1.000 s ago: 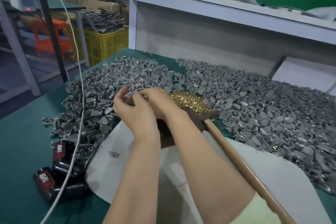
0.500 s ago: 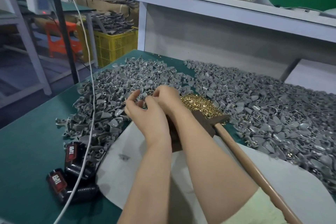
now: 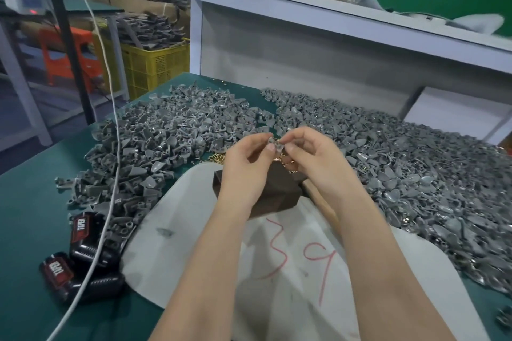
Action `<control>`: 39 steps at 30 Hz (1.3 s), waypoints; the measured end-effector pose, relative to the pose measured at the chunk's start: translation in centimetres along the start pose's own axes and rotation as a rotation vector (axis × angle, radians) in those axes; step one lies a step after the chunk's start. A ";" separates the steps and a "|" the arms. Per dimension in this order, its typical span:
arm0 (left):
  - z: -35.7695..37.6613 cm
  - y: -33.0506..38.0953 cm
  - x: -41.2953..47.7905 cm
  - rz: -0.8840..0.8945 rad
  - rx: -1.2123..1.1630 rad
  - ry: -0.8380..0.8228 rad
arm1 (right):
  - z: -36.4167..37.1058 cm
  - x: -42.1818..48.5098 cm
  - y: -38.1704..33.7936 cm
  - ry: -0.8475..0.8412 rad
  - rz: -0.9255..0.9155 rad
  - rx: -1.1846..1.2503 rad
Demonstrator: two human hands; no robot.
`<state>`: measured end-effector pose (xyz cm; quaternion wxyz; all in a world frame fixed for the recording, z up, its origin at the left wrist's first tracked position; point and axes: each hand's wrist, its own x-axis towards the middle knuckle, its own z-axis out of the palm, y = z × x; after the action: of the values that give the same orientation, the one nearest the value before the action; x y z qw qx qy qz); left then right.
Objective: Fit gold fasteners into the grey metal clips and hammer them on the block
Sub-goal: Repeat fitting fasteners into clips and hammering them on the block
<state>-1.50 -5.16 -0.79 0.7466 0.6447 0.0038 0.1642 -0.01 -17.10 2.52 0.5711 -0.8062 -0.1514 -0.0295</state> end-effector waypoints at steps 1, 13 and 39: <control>0.1 0.0 -0.1 -0.012 0.010 -0.015 | -0.2 -0.1 0.2 0.023 0.036 0.045; -0.5 -0.7 0.1 0.114 0.326 0.201 | 0.2 1.9 2.2 0.241 0.079 -0.275; -0.9 -0.2 0.7 0.054 -0.282 0.598 | 6.6 11.9 4.8 -0.208 0.539 -1.032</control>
<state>-1.02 -4.20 -0.99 0.7896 0.4582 0.1831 0.3648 11.80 -9.89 -1.50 0.0744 -0.9885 0.0375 0.1261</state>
